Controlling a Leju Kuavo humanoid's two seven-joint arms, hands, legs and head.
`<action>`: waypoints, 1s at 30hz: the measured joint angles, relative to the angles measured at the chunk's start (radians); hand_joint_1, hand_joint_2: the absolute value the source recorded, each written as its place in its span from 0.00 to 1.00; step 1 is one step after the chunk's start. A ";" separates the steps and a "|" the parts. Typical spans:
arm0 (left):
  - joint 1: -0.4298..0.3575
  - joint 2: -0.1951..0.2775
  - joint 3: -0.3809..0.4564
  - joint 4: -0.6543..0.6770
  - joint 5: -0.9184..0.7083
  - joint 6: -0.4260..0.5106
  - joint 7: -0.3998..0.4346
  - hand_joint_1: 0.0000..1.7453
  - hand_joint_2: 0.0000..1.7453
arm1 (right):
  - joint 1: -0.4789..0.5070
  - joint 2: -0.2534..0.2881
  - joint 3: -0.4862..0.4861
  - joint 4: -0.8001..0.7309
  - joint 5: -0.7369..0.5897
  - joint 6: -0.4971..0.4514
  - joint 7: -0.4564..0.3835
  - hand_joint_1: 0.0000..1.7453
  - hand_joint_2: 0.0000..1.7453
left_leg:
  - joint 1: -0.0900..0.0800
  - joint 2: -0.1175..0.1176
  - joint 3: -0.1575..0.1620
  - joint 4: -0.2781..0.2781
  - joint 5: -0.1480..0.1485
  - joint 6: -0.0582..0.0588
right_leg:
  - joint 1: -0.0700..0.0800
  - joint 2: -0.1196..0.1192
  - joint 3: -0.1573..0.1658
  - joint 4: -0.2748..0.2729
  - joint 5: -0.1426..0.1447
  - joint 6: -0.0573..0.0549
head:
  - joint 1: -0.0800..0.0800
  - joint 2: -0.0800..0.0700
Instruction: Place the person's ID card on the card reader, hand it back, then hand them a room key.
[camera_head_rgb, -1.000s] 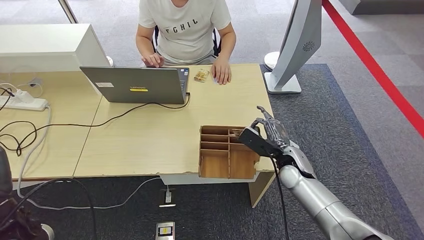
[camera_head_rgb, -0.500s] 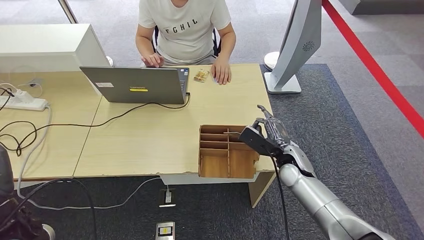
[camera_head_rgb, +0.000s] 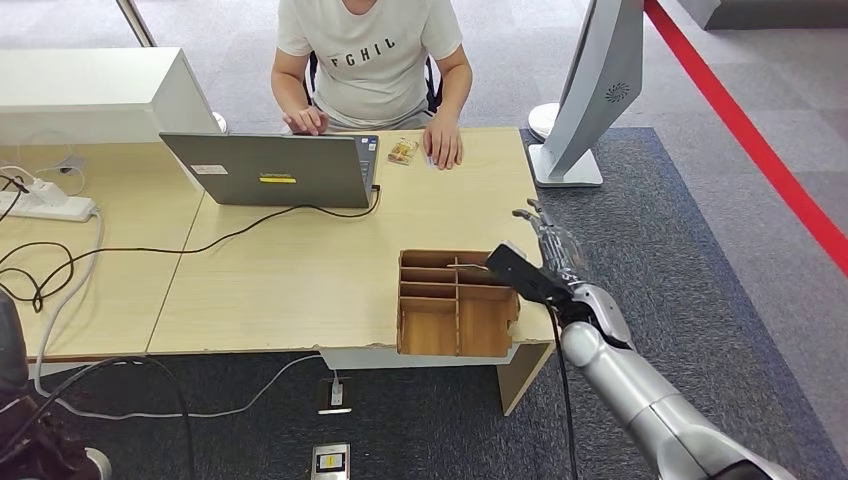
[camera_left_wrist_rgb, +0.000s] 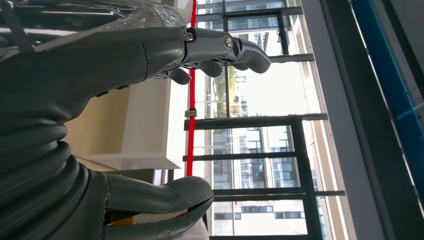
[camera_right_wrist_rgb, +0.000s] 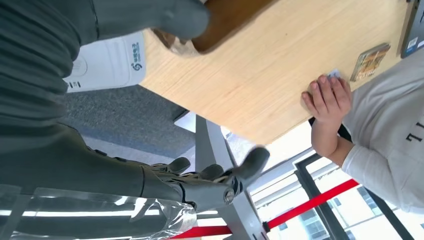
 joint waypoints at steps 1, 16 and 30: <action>0.000 0.000 0.000 0.000 0.001 0.000 0.000 0.00 1.00 | -0.002 -0.004 -0.005 -0.005 0.002 -0.002 0.005 0.00 1.00 | 0.000 0.000 0.000 0.000 0.000 0.000 | 0.000 0.000 0.000 0.000 0.000 0.000 | 0.000 0.000; -0.007 -0.001 -0.002 0.009 0.019 0.000 -0.008 0.00 1.00 | 0.024 -0.085 -0.082 -0.147 0.036 0.008 0.067 0.00 1.00 | 0.000 0.000 0.000 0.000 0.000 0.000 | 0.000 0.000 0.000 0.000 0.000 0.000 | 0.000 0.000; -0.005 -0.001 -0.002 0.014 0.035 0.000 -0.011 0.00 1.00 | 0.177 -0.160 -0.168 -0.416 0.028 0.104 0.097 0.00 1.00 | 0.000 0.000 0.000 0.000 0.000 0.000 | 0.000 0.000 0.000 -0.001 0.000 0.000 | 0.000 0.000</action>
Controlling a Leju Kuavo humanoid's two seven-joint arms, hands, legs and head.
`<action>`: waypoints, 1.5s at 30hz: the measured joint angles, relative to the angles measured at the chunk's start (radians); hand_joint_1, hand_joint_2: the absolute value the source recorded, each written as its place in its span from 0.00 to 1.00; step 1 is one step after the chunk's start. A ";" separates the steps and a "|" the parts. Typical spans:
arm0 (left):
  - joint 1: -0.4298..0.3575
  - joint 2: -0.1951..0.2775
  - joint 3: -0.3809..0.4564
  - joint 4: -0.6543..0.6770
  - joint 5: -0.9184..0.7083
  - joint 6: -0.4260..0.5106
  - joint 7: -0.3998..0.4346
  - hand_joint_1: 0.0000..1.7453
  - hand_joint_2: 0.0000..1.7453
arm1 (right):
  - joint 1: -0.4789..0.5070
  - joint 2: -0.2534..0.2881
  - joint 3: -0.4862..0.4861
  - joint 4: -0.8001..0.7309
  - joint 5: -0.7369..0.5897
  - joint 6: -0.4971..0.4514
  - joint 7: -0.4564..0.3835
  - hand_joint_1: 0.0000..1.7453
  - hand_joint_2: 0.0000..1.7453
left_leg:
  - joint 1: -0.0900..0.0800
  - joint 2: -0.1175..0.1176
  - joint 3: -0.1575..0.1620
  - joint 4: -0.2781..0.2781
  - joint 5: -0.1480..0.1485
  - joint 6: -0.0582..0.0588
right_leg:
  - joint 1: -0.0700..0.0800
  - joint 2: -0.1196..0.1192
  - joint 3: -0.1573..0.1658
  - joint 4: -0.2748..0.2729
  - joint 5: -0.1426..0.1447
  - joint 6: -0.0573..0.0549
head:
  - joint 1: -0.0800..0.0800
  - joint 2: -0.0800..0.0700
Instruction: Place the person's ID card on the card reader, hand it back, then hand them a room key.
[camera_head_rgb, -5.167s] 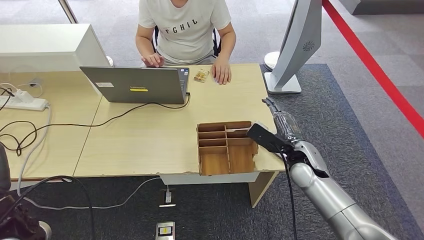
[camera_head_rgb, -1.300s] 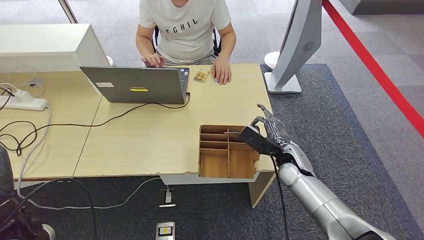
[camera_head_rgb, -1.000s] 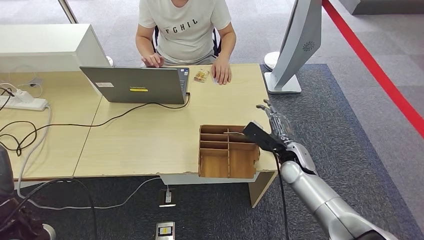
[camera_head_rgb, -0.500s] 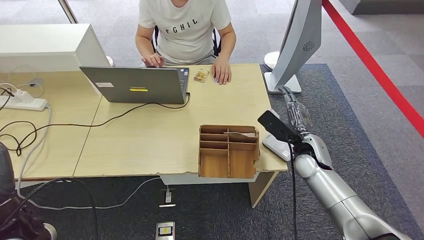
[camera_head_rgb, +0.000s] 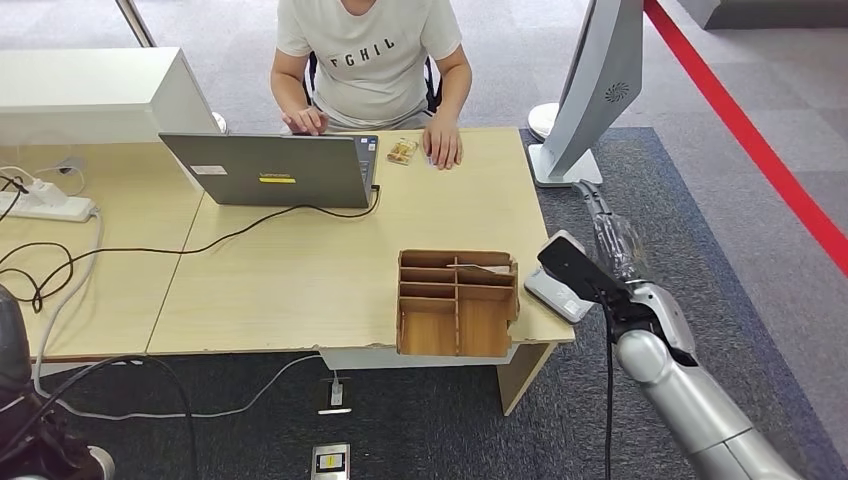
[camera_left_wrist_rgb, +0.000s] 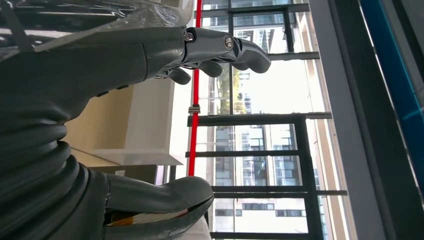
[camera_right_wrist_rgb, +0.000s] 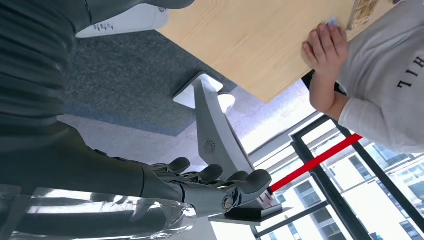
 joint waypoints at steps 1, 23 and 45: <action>0.001 0.000 0.000 0.000 0.000 0.000 0.000 0.00 1.00 | 0.016 -0.001 -0.001 -0.021 0.000 0.004 0.001 0.00 1.00 | 0.000 0.000 0.000 0.000 0.000 0.000 | 0.000 0.000 0.000 0.000 0.000 0.000 | 0.000 0.000; -0.027 0.001 -0.003 0.007 0.015 0.000 0.008 0.00 1.00 | 0.083 0.065 0.035 -0.208 0.025 0.099 -0.018 0.00 1.00 | 0.000 0.000 0.000 0.000 0.000 0.000 | 0.000 0.000 0.001 0.001 0.000 0.000 | 0.000 0.000; -0.027 -0.003 -0.013 0.011 0.037 0.000 -0.037 0.00 1.00 | -0.091 0.211 0.206 0.017 -0.061 0.191 -0.067 0.00 1.00 | 0.000 0.000 0.000 0.000 0.000 0.000 | 0.000 0.000 0.000 0.001 0.000 0.000 | 0.000 0.000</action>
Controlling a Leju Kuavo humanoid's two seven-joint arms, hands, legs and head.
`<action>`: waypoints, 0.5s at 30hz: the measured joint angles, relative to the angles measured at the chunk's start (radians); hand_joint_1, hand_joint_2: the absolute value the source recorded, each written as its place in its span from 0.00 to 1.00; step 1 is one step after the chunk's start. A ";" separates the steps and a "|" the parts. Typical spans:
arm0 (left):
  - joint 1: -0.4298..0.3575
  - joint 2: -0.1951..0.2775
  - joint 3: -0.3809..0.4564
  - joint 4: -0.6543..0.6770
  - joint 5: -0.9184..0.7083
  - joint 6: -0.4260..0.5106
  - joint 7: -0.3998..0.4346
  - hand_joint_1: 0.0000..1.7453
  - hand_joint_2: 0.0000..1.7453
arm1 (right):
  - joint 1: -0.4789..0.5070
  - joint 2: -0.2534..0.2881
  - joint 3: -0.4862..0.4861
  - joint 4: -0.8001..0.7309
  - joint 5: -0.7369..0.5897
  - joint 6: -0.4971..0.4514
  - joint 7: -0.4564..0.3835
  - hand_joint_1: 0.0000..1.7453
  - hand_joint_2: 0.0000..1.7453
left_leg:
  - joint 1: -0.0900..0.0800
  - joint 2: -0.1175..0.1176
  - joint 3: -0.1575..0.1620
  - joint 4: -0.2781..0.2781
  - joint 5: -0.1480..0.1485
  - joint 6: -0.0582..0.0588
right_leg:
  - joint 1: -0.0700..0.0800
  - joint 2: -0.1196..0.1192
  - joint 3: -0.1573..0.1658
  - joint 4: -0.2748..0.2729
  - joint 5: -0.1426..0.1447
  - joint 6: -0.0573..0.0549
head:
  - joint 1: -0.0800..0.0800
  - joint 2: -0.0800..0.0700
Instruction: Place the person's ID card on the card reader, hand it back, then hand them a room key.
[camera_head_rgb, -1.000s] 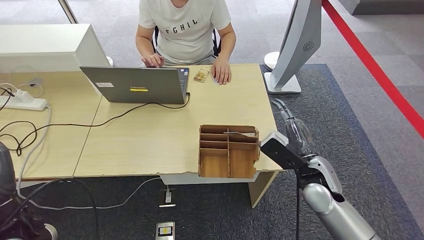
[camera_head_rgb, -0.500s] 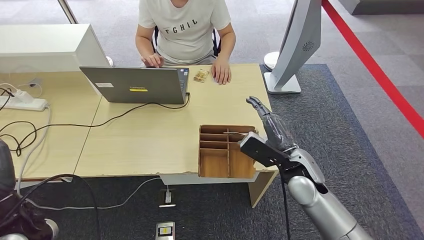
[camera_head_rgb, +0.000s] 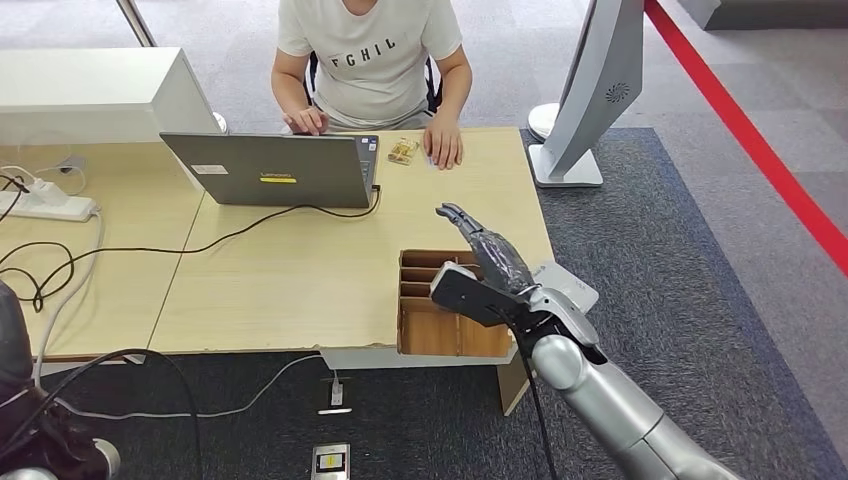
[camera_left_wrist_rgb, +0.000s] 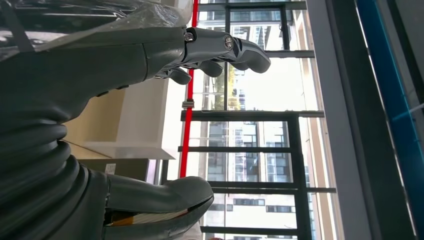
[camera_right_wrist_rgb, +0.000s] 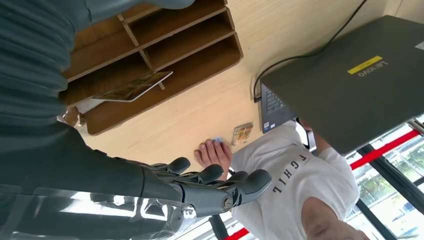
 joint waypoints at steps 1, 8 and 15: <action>0.000 0.000 0.000 0.001 0.003 0.000 -0.002 0.00 1.00 | -0.003 0.002 0.005 0.009 -0.003 0.000 0.000 0.00 1.00 | 0.000 0.000 0.000 0.000 0.000 0.000 | 0.000 0.000 0.000 0.000 0.000 0.000 | 0.000 0.000; -0.005 0.000 -0.004 0.014 0.020 0.000 -0.018 0.00 1.00 | -0.022 0.012 0.032 0.073 -0.009 -0.013 0.003 0.00 1.00 | 0.000 0.000 0.000 0.000 0.000 0.000 | 0.000 0.000 0.000 0.000 0.000 0.000 | 0.000 0.000; -0.007 0.000 -0.006 0.025 0.024 0.000 -0.024 0.00 1.00 | -0.067 -0.010 0.041 0.183 0.010 -0.101 0.012 0.00 1.00 | 0.000 0.000 0.000 0.000 0.000 0.000 | 0.000 0.000 0.000 0.000 0.000 0.000 | 0.000 0.000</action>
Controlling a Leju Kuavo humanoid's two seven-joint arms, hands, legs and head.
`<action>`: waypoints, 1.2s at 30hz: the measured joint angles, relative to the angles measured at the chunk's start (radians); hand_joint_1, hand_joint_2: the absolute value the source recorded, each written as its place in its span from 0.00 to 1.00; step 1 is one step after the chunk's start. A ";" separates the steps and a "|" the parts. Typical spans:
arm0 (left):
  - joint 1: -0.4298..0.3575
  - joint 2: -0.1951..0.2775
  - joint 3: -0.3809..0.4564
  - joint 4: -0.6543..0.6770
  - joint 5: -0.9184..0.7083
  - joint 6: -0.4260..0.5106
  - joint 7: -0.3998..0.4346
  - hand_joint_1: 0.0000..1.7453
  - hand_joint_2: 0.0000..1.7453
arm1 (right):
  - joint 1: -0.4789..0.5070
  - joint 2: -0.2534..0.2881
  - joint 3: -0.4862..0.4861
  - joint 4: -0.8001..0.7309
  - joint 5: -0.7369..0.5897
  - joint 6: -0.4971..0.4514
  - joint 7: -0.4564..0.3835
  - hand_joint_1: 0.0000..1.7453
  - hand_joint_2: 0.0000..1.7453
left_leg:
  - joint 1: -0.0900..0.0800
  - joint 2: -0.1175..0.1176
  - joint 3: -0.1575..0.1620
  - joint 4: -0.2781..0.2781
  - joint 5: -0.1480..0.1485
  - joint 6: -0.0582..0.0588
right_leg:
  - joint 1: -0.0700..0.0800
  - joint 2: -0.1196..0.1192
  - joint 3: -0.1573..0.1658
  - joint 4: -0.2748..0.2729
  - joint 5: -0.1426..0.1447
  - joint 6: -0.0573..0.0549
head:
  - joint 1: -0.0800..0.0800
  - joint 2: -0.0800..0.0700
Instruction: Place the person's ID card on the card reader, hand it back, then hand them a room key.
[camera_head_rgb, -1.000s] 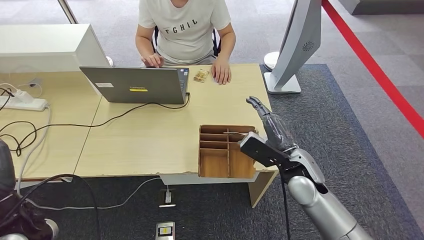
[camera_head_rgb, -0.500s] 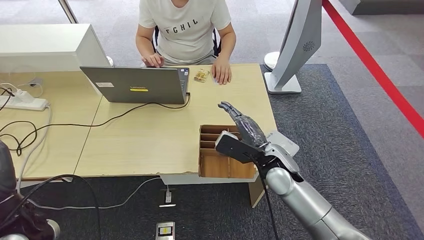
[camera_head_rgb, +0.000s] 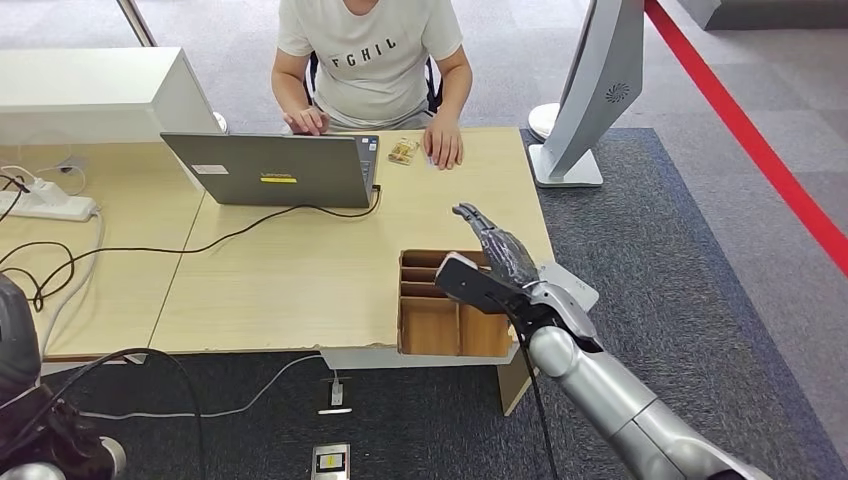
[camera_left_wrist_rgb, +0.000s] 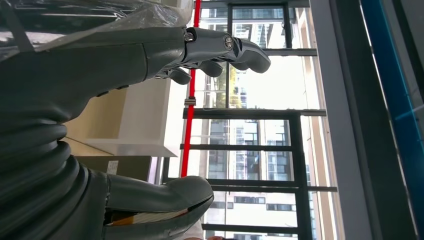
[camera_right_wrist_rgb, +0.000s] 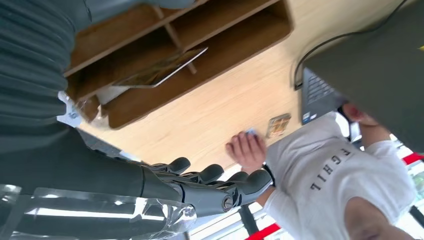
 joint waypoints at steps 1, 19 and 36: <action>0.001 0.000 0.000 0.000 -0.003 0.000 0.000 0.00 1.00 | -0.004 -0.006 -0.001 0.011 0.003 -0.005 0.000 0.00 1.00 | 0.000 0.000 0.000 0.000 0.000 0.000 | 0.000 0.000 0.000 0.000 0.000 0.000 | 0.000 0.000; 0.028 0.000 0.001 -0.002 -0.037 0.000 0.032 0.00 1.00 | -0.007 -0.080 -0.041 0.057 0.008 -0.010 0.012 0.00 1.00 | 0.000 0.000 0.000 0.000 0.000 0.000 | 0.000 0.000 0.000 0.000 0.000 0.000 | 0.000 0.000; 0.027 0.000 0.001 -0.001 -0.029 0.000 0.033 0.00 1.00 | 0.033 -0.086 -0.040 0.056 -0.034 0.012 0.006 0.00 1.00 | 0.000 0.000 0.000 0.000 0.000 0.000 | 0.000 0.000 0.000 0.000 0.000 0.000 | 0.000 0.000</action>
